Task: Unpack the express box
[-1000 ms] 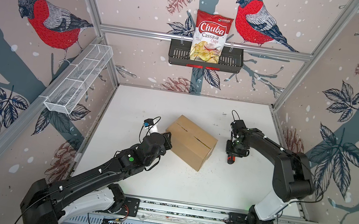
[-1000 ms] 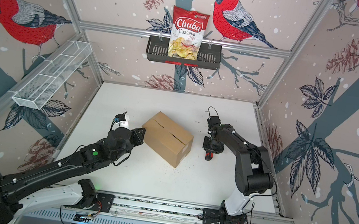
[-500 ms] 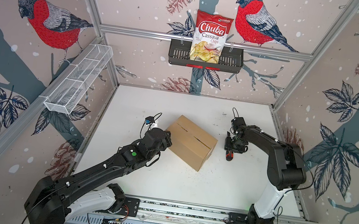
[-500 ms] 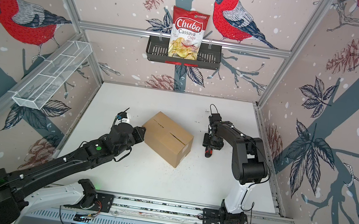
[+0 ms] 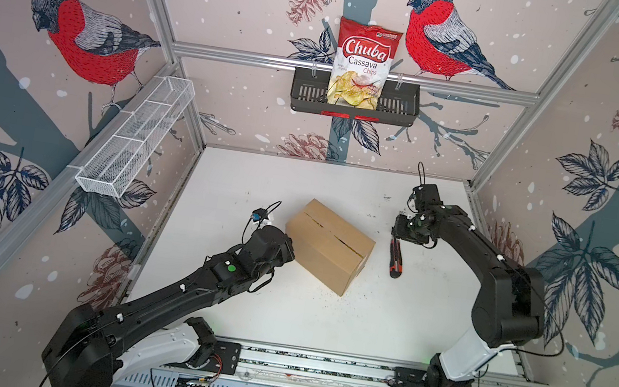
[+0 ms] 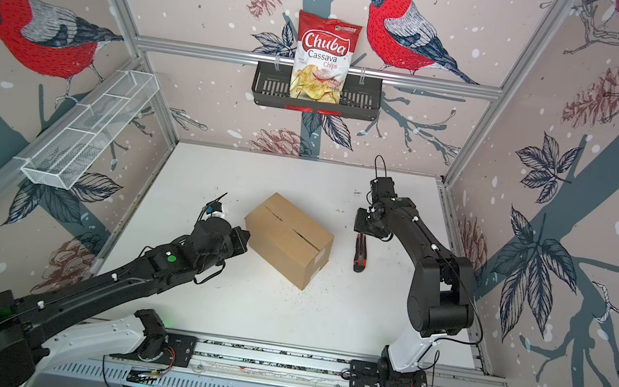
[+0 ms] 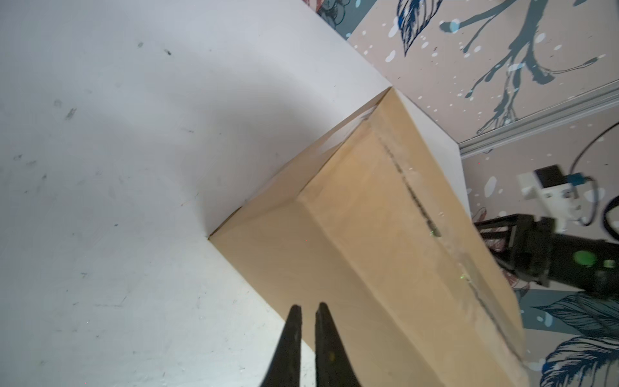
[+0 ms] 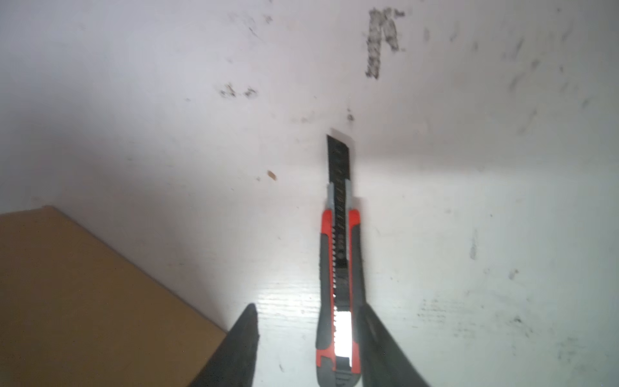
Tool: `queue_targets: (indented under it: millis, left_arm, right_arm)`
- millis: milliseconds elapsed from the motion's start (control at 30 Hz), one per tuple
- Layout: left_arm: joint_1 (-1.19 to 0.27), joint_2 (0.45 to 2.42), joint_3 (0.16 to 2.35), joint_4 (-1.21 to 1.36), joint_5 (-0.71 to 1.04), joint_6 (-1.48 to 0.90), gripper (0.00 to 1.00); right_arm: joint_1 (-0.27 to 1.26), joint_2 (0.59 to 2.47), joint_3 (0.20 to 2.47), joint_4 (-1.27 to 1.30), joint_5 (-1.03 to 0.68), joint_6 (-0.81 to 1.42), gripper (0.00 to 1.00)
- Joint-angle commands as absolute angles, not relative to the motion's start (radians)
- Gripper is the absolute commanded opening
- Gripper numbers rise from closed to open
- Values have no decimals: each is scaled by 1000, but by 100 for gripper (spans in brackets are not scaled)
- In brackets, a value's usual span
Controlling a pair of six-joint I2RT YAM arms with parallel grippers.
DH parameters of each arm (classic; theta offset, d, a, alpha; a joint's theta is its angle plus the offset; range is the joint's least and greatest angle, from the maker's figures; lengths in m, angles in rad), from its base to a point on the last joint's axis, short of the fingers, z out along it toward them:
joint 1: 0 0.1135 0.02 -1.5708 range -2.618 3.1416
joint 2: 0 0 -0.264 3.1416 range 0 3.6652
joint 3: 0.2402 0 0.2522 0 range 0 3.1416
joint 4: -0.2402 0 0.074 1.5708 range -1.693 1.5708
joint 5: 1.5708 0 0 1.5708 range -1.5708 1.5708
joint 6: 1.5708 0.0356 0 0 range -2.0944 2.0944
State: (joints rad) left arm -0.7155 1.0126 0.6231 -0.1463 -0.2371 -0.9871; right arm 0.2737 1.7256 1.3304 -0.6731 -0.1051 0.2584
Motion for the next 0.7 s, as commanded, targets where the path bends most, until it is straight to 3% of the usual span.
queue_targets:
  millis: [0, 167, 667]
  left_arm:
    - [-713, 1026, 603, -134, -236, -1022, 10]
    - [-713, 1057, 582, -72, -243, -1034, 9]
    - [-601, 1273, 683, 126, -233, -875, 8]
  right_arm:
    - [274, 1754, 1378, -612, -238, 234, 30]
    - [310, 1812, 1426, -582, -313, 203, 19]
    - [493, 1641, 1219, -535, -322, 278, 16]
